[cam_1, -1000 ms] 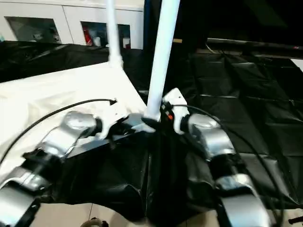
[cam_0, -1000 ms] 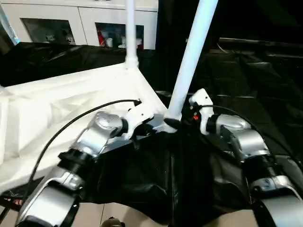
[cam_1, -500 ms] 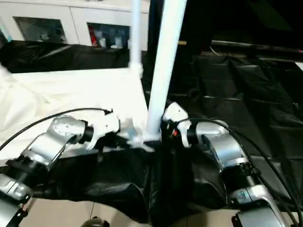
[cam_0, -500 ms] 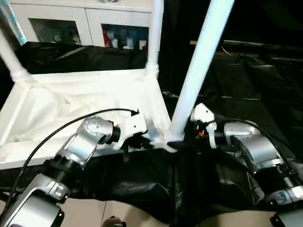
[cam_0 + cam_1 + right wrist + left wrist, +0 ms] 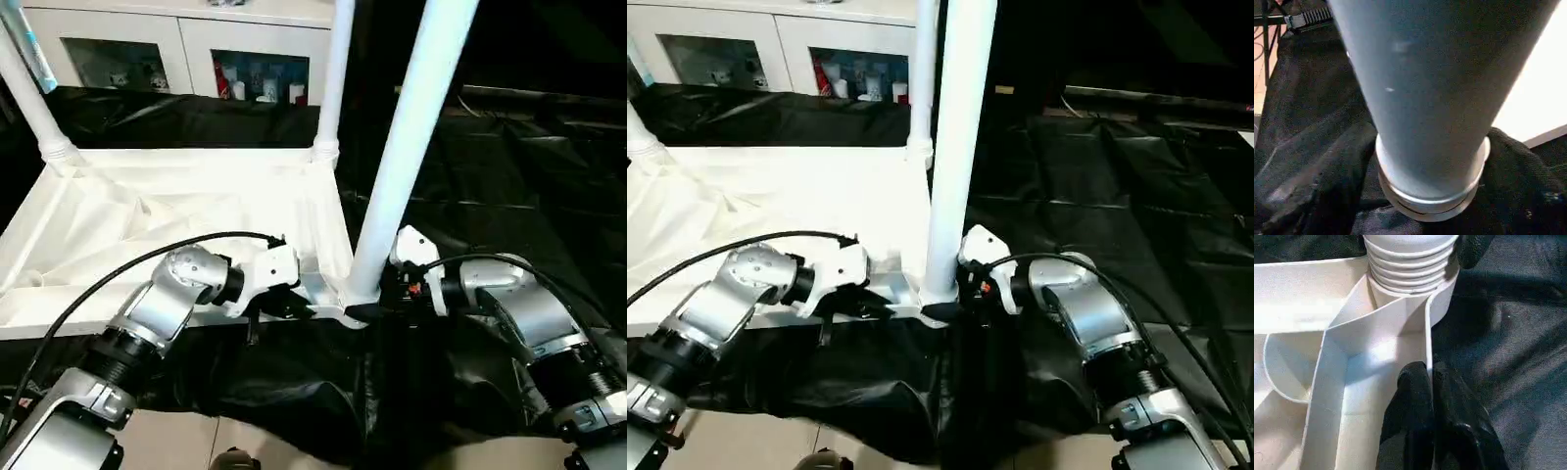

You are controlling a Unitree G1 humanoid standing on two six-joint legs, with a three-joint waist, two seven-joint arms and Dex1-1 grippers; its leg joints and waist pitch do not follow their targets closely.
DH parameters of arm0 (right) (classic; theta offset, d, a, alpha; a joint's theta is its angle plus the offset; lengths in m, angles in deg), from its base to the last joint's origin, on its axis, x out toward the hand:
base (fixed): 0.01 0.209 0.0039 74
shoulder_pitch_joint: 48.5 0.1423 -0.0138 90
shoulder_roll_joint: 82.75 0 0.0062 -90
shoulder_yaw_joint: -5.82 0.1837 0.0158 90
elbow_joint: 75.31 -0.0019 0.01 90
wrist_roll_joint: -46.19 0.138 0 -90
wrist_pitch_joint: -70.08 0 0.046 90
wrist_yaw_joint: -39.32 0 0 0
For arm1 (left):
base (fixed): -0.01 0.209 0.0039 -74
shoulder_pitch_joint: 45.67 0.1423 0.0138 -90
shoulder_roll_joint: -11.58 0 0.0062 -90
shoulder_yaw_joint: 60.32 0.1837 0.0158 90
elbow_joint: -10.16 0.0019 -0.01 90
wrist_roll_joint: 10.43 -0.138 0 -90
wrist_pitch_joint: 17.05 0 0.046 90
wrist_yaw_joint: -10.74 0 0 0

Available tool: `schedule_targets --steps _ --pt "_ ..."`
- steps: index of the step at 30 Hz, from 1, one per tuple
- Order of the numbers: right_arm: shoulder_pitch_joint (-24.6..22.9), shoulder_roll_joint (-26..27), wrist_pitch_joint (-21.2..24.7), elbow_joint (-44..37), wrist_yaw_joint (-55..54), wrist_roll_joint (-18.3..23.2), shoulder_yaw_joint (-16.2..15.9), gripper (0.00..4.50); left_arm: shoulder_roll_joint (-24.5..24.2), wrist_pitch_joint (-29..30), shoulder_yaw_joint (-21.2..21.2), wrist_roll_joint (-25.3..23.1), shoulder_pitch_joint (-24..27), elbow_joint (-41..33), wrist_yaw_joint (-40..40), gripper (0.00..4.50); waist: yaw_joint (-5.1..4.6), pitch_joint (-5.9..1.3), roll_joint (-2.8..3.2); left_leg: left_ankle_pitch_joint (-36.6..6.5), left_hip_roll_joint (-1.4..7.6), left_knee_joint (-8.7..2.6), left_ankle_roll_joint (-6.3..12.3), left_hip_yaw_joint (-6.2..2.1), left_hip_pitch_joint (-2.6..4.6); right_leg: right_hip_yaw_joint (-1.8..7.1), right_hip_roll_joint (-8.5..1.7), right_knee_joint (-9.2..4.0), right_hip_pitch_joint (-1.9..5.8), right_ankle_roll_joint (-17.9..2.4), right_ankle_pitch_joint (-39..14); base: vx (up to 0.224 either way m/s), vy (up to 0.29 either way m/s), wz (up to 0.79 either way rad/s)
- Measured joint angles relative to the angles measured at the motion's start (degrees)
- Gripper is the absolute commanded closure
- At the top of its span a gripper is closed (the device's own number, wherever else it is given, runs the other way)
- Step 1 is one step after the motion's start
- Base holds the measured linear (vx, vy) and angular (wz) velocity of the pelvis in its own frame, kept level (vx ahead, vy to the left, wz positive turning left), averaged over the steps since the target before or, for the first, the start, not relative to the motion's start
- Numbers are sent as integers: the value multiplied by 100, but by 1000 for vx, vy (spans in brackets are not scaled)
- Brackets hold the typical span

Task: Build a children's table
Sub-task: Rotate leg to tighten

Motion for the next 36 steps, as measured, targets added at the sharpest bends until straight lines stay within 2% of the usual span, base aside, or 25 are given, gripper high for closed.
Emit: schedule_targets --steps 4,13,15,17,19,21,23,28,32,34,36 --pt "-2 2 1 1 -1 0 -1 165 0 0 0 0 2 0 -10 450 1 -2 -3 0 0 2 0 0 0 0 0 2 1 0 1 0 0 0" --pt "-104 90 1 17 -87 48 76 173 4 18 -2 -4 15 9 10 450 -6 -3 -3 0 0 2 0 0 22 0 0 2 19 -1 2 0 0 0" --pt "-152 245 1 105 -289 62 179 173 82 109 -42 -2 13 63 111 450 -23 -4 -4 0 0 2 0 0 48 0 0 2 40 0 2 0 0 0" --pt "-142 605 4 455 -845 77 458 173 349 288 -199 -27 -82 370 527 450 -45 -6 -7 0 0 12 -1 -1 79 -1 0 3 68 3 6 0 0 0" --pt "-61 876 3 720 -1377 83 661 173 514 431 -243 -66 -232 603 824 450 -80 -6 -7 0 -1 21 -1 -2 79 -3 0 -3 69 4 6 0 0 0" --pt "104 1134 3 1040 -1979 70 845 174 732 644 -301 -123 -390 820 1185 450 -154 -6 -8 1 -1 34 0 -5 74 -8 -2 -14 69 4 6 0 0 0" --pt "210 1305 -14 1261 -2422 64 949 174 915 789 -361 -131 -475 980 1474 450 -185 -6 -8 1 -1 44 1 -5 77 -7 -3 -20 75 4 6 0 0 0" --pt "757 1993 -193 2155 -3893 -45 1397 175 1436 1040 -534 -288 -913 1656 2404 450 -210 -8 -10 0 -1 58 1 -9 77 -9 -3 -19 74 5 7 0 0 0" --pt "1083 2269 -411 2668 -4674 -122 1532 175 1647 1057 -598 -355 -1015 1840 2878 450 -224 -11 -14 -3 -2 55 4 -9 75 -6 -4 -20 75 6 7 0 0 0" --pt "1135 2302 -495 2776 -4694 -112 1588 119 1655 1053 -607 -356 -1020 1839 2907 450 -221 -12 -16 -7 -4 48 7 -9 73 -2 -3 -16 74 6 8 0 0 0" --pt "1147 2338 -530 2833 -4683 -63 1664 102 1656 1038 -617 -356 -1020 1837 2898 450 -208 -15 -21 -8 -5 32 5 -9 74 -2 -3 -11 70 4 13 0 0 0"
